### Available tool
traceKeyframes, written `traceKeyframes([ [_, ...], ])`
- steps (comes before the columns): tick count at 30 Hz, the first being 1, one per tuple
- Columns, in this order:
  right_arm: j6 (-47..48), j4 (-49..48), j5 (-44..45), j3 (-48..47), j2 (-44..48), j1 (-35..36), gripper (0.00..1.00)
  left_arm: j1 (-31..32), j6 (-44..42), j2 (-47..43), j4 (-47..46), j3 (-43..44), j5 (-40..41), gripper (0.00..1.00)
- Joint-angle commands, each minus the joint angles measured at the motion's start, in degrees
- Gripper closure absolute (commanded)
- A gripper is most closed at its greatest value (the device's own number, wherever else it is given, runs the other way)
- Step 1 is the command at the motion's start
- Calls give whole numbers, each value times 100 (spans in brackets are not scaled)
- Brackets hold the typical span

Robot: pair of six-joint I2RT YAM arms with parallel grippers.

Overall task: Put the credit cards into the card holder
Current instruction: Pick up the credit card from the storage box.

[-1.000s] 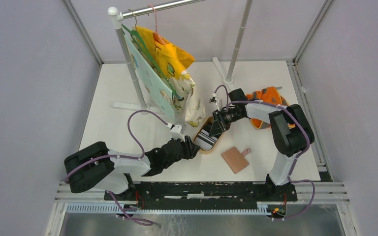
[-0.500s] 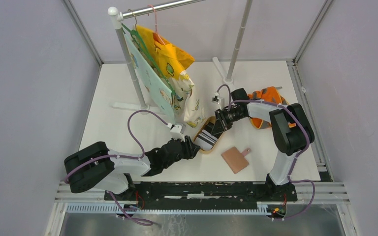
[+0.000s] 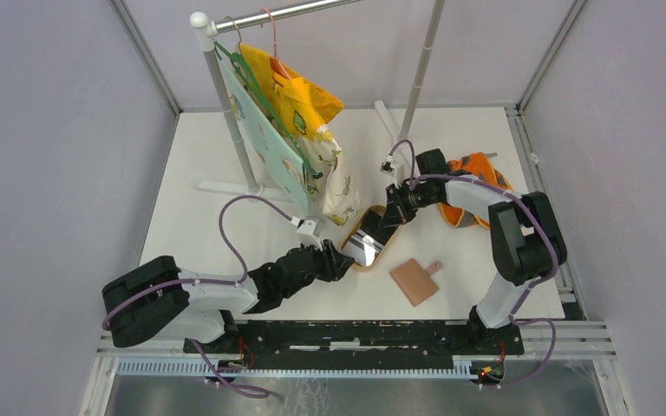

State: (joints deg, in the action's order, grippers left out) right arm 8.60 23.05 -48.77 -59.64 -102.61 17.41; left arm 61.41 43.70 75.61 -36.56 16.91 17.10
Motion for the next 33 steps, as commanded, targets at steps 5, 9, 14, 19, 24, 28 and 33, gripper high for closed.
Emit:
traceKeyframes([
  [5, 600, -41, 213, 69, 1204, -186, 100, -16, -19, -924, -924, -454, -548, 50],
  [9, 928, -98, -329, 326, 1613, -291, 100, -19, 55, -1245, -1297, -723, -798, 49],
  [14, 1253, -392, -876, 887, 2393, -381, 100, 9, 64, -1644, -2233, -1140, -1244, 48],
  [19, 947, -1503, -1725, 1827, 3467, -496, 100, 73, -240, -1981, -2704, -1284, -1422, 42],
  [24, 115, -3253, -2692, 2821, 4324, -609, 100, 238, -1048, -2176, -2685, -985, -1513, 39],
  [28, 184, -3605, -3085, 3182, 4823, -620, 100, 312, -1959, -2109, -2485, -619, -1611, 27],
  [33, 443, -3253, -3268, 3011, 4965, -621, 100, 316, -2471, -1671, -2358, -153, -1661, 13],
])
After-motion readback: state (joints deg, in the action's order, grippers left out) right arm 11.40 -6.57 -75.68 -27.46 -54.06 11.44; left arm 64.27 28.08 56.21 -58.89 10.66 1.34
